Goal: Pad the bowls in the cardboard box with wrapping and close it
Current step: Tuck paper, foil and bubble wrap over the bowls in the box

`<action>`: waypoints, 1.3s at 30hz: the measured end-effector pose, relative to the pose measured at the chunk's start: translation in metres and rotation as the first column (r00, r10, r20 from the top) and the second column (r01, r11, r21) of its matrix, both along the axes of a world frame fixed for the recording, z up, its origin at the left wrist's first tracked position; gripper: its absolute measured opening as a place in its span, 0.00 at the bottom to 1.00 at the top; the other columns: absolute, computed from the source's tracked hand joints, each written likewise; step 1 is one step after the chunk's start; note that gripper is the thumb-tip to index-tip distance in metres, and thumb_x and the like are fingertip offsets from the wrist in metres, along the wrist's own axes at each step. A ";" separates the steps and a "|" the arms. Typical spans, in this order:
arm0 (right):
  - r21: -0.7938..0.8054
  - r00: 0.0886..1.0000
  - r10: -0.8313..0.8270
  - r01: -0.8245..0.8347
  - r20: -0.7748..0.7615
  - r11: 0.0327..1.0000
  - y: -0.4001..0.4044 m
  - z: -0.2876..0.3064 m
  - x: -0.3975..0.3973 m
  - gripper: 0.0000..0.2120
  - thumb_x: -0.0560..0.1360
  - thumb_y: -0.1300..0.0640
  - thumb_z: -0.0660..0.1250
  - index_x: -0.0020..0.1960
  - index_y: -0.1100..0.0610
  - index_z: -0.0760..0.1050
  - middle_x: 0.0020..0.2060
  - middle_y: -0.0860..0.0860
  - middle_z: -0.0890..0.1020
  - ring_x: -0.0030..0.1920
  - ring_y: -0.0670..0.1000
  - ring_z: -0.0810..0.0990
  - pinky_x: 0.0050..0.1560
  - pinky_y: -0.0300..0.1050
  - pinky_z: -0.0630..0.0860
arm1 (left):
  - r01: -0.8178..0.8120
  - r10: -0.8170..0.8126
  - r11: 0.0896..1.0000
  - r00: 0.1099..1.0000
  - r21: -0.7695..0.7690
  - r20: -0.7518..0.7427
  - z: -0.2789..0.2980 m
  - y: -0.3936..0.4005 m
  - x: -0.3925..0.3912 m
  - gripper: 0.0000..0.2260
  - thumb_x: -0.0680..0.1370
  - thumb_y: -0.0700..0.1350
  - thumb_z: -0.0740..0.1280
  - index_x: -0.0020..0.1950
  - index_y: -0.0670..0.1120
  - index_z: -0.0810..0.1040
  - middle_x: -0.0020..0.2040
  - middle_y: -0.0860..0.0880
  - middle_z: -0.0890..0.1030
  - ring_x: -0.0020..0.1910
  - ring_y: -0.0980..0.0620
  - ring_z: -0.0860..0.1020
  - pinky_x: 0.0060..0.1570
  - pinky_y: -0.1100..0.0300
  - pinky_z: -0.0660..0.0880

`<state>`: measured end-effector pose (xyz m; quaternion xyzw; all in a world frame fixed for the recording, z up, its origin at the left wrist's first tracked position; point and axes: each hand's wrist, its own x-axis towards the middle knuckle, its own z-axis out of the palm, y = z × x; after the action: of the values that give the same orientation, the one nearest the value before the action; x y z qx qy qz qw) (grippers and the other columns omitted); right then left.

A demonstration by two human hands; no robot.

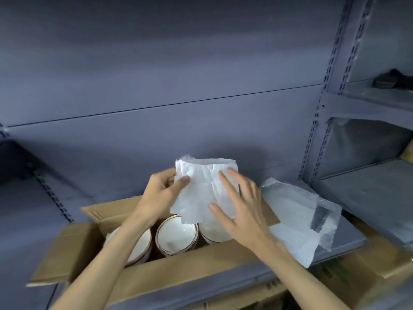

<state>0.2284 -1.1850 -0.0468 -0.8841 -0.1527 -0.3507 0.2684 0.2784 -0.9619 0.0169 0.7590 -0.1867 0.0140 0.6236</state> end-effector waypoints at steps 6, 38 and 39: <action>0.602 0.882 0.301 -0.024 -0.363 0.798 0.025 0.017 0.029 0.25 0.68 0.39 0.77 0.63 0.37 0.74 0.54 0.41 0.85 0.54 0.45 0.83 0.57 0.57 0.81 | 0.003 -0.001 0.998 0.999 -0.058 0.041 0.002 0.069 -0.012 0.05 0.81 0.44 0.71 0.55 0.47 0.85 0.47 0.49 0.87 0.44 0.49 0.86 0.39 0.57 0.82; 0.196 0.851 0.073 0.036 -0.520 0.980 0.086 -0.048 0.091 0.05 0.75 0.57 0.74 0.50 0.55 0.82 0.41 0.48 0.85 0.42 0.50 0.83 0.43 0.48 0.81 | -0.674 0.684 0.654 0.721 0.344 0.113 -0.087 0.193 0.000 0.07 0.77 0.42 0.74 0.54 0.45 0.82 0.39 0.52 0.84 0.42 0.50 0.83 0.37 0.61 0.78; 0.207 0.848 0.071 0.046 -0.525 0.977 0.086 -0.048 0.092 0.04 0.75 0.57 0.74 0.48 0.56 0.82 0.39 0.48 0.85 0.41 0.50 0.83 0.42 0.48 0.80 | -0.670 0.679 0.648 0.723 0.361 0.124 -0.086 0.192 0.000 0.07 0.77 0.43 0.74 0.54 0.44 0.82 0.39 0.52 0.83 0.42 0.48 0.83 0.35 0.62 0.77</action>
<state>0.3204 -1.0993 -0.0944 -0.9118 -0.0406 -0.1059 0.3948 0.2787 -0.7704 -0.0694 0.8797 0.1170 0.1996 0.4154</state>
